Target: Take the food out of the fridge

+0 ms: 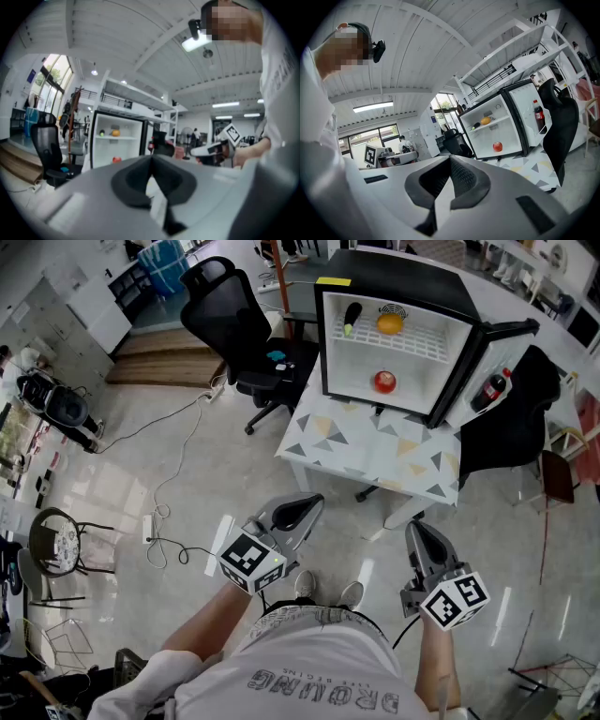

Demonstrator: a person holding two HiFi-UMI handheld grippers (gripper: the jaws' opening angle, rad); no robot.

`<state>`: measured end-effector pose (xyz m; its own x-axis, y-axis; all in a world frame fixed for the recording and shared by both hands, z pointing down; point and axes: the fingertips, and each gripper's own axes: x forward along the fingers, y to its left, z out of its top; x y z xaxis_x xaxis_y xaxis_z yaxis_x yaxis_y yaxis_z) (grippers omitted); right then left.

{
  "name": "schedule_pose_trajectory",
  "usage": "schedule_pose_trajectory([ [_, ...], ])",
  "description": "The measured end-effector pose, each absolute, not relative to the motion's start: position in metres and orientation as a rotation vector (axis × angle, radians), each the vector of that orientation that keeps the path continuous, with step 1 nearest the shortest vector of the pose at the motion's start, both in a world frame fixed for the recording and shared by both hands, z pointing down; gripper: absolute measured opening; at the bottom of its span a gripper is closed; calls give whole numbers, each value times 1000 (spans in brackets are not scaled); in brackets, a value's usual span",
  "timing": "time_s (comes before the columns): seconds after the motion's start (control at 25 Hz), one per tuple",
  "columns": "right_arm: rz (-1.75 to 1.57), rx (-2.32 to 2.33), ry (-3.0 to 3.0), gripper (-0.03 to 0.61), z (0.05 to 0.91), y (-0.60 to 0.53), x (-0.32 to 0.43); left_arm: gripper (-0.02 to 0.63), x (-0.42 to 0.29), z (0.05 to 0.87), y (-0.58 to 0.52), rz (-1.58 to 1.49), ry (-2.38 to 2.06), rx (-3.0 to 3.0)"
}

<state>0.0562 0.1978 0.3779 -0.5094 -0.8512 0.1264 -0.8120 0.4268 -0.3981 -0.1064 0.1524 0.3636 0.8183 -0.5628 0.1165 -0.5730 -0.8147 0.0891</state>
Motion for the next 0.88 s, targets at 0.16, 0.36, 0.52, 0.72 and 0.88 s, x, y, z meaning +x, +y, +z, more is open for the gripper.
schedule_pose_trajectory([
  [0.16, -634, -1507, 2574, -12, 377, 197, 52, 6, -109, 361, 150, 131, -895, 2886],
  [0.36, -641, -1508, 2573, -12, 378, 196, 52, 6, -109, 361, 148, 128, -894, 2884],
  [0.52, -649, -1496, 2580, -12, 379, 197, 50, 6, -107, 363, 150, 133, -891, 2880],
  [0.72, -649, -1491, 2553, -12, 378, 198, 56, 6, -103, 364, 153, 144, -900, 2876],
  [0.88, -643, -1483, 2540, -12, 375, 198, 65, 6, -97, 361, 156, 146, -917, 2879],
])
